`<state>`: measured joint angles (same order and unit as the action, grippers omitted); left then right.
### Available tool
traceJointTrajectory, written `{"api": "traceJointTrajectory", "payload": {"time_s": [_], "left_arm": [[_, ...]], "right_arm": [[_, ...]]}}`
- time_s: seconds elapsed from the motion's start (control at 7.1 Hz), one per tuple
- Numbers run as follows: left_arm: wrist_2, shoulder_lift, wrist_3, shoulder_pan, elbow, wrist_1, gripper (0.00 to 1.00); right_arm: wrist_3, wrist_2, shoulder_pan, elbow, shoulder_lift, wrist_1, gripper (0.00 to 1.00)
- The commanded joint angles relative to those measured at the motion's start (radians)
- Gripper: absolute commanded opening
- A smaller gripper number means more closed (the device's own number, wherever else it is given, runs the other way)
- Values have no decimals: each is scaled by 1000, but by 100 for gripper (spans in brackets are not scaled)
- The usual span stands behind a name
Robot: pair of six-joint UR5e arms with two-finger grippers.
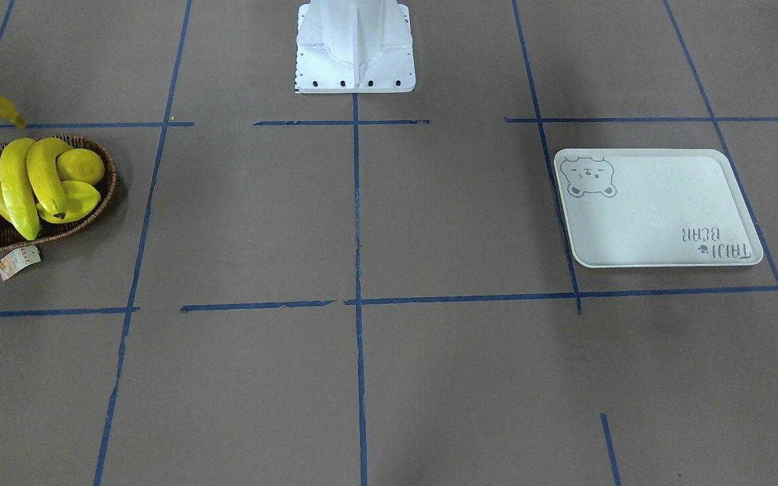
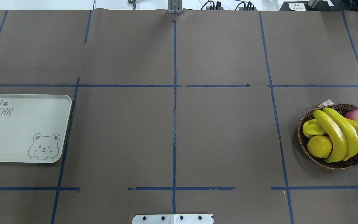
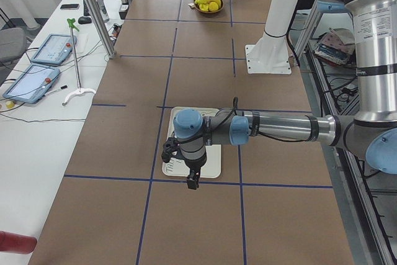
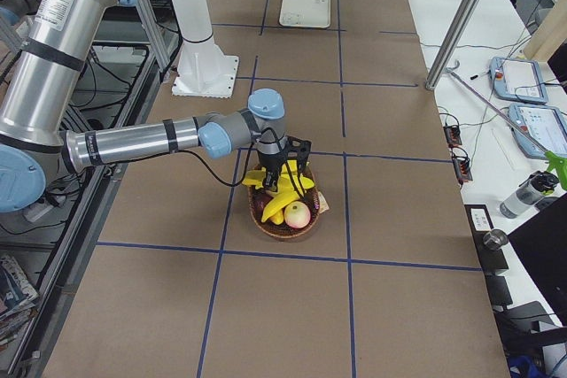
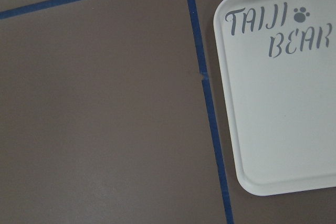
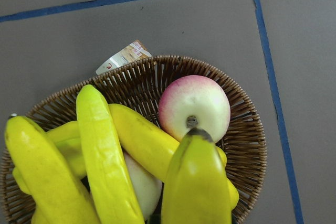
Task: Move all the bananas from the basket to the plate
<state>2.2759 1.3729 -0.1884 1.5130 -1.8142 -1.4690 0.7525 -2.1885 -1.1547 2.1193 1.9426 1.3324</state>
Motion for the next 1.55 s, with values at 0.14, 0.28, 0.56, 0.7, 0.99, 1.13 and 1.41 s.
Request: {"api": "traceJointTrajectory", "payload": {"time_s": [0.14,0.28,0.56,0.7,0.99,1.13,1.41], "left_arm": [[-4,0,0,-20,-23,-1,100],[2,15,6,-23,-25,-28,100],[-2,104,9,-31,1,-196,100],[5,145,6,-69,1,-217,100],[7,199,109,-189,-2,-244,100],[7,230,289,-297,-19,-293,100],[1,262,533,-497,2,-530,100]], "right_arm": [[-24,-161,-26,7,-82,8,2],[-10,-189,-26,5,-129,8,3],[20,-249,-23,-16,-201,10,4],[109,-260,-11,-27,-267,8,4],[313,-241,94,-59,-411,2,4],[388,-193,156,-65,-471,4,5],[552,-84,272,-82,-587,4,5]]}}
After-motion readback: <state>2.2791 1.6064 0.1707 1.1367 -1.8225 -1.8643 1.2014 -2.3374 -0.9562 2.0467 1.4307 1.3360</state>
